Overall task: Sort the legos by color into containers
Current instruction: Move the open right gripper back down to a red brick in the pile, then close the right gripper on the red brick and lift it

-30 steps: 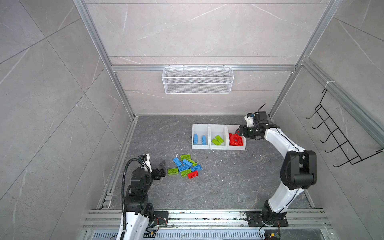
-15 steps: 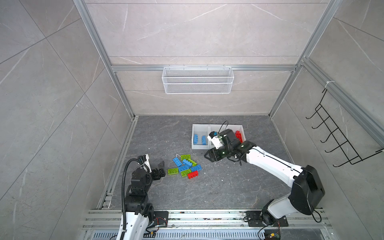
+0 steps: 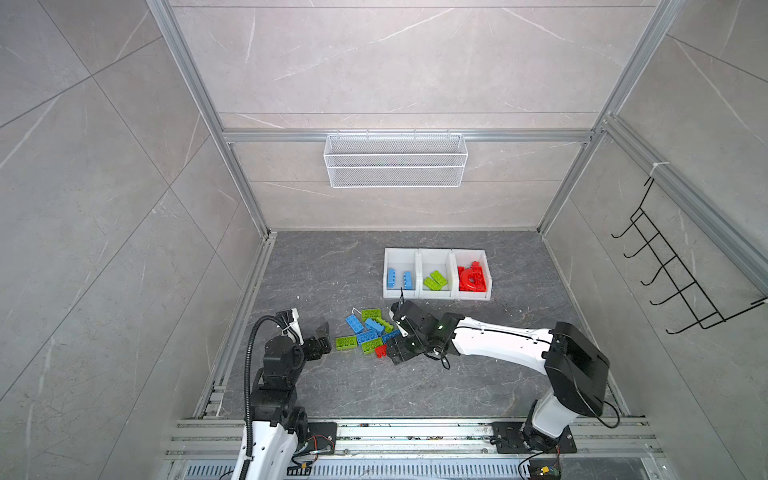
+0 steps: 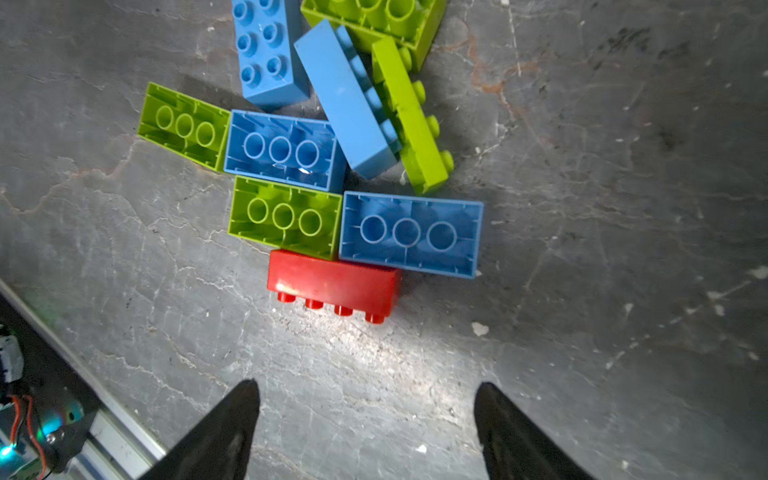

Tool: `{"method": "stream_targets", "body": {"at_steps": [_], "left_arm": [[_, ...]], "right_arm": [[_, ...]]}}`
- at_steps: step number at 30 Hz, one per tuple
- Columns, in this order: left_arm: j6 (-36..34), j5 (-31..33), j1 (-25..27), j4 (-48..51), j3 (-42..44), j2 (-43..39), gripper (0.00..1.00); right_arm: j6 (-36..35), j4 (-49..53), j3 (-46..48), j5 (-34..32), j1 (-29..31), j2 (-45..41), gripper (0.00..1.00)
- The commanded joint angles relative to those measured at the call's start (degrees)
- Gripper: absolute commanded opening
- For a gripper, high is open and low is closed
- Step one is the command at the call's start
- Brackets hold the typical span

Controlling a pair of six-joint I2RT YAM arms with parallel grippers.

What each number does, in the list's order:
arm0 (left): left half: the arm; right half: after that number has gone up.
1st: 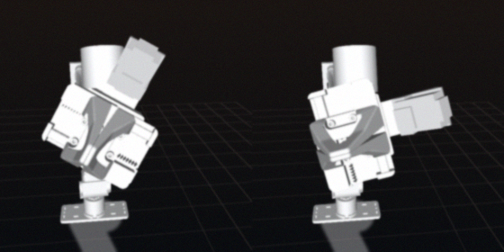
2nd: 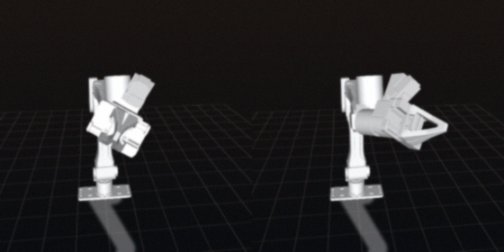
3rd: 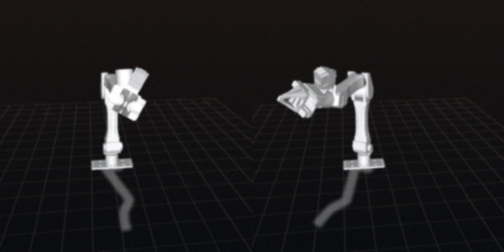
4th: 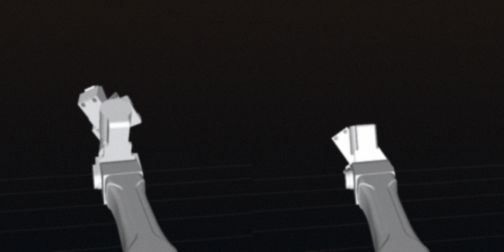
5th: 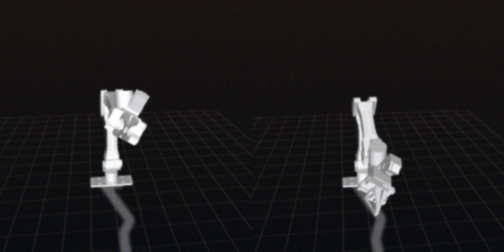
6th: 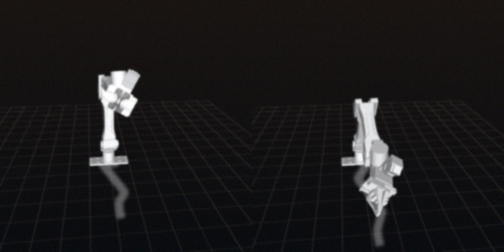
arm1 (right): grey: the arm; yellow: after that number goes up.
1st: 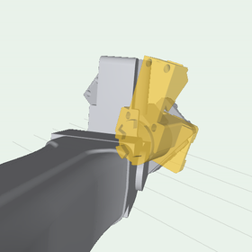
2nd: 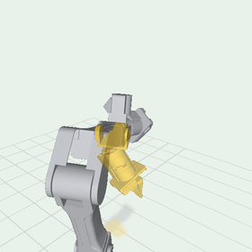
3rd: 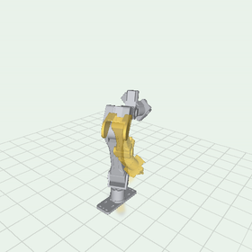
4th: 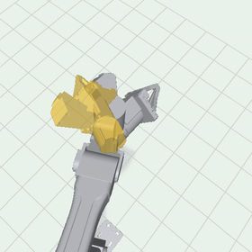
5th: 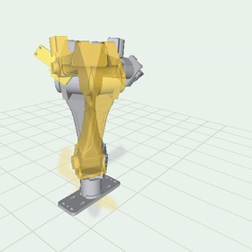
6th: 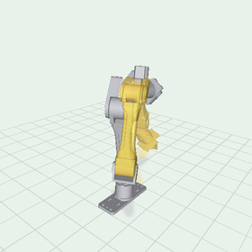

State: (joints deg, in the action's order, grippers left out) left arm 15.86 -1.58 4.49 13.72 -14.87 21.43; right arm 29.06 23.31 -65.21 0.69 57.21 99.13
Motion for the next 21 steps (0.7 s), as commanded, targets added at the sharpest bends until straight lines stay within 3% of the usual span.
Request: {"method": "stream_targets", "body": {"at_steps": [1,13,21], "left_arm": [[0.43,0.00,-0.04,-1.51,-1.86,0.19,1.00],[0.54,0.35,-0.01,-0.91,-1.49,-1.42,1.00],[0.35,-0.15,-0.01,-0.93,-1.42,-1.74,1.00]], "right_arm": [[1.45,1.35,-4.07,-3.69,1.85,3.42,0.85],[1.51,5.45,-9.94,-5.42,3.17,10.58,0.88],[1.23,6.16,-12.50,-4.87,3.51,13.23,0.85]]}}
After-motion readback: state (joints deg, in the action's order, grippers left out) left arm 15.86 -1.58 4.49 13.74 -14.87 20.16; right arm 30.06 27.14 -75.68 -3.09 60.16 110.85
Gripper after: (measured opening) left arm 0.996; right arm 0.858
